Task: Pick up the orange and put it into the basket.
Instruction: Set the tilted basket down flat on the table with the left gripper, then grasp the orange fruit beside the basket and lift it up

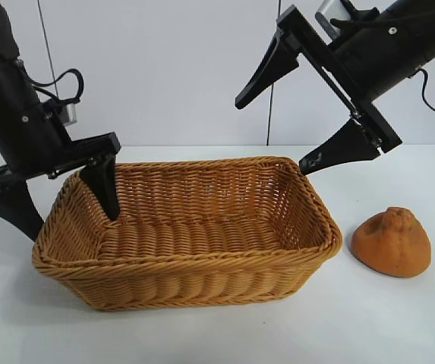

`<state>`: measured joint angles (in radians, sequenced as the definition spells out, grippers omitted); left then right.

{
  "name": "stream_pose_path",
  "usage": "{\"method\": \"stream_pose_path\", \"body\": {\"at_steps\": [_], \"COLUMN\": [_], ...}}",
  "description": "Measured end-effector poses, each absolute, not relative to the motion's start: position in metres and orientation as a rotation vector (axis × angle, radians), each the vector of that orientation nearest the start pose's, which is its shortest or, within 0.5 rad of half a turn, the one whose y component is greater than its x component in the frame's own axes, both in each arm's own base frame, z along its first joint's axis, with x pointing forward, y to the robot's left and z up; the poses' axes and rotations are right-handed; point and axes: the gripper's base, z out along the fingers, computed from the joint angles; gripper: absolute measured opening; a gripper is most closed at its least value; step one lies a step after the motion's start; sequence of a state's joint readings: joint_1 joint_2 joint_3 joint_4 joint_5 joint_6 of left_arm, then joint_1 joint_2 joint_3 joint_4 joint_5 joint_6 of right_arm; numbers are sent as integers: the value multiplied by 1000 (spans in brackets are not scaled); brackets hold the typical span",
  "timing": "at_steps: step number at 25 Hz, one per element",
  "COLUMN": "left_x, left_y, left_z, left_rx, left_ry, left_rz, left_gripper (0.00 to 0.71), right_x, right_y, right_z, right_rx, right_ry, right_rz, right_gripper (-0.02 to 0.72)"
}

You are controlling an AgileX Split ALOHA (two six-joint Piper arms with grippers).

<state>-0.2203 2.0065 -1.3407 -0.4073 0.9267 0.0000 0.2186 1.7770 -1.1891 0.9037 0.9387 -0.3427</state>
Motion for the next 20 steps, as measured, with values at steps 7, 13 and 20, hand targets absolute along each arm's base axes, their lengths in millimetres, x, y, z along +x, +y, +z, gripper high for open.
{"method": "stream_pose_path", "body": {"at_steps": [7, 13, 20], "left_x": [384, 397, 396], "left_y": [-97, -49, -20], "left_z": [239, 266, 266], "left_rx": [153, 106, 43], "left_ry": [2932, 2918, 2956], "left_rz": [-348, -142, -53], "left_gripper": [644, 644, 644], "right_x": [331, 331, 331], "right_y": [133, 132, 132], "right_z": [225, 225, 225], "right_rx": [-71, -71, -71], "right_ry": [2771, 2772, 2772], "right_rz": [1087, 1086, 1086], "right_gripper": [694, 694, 694]}}
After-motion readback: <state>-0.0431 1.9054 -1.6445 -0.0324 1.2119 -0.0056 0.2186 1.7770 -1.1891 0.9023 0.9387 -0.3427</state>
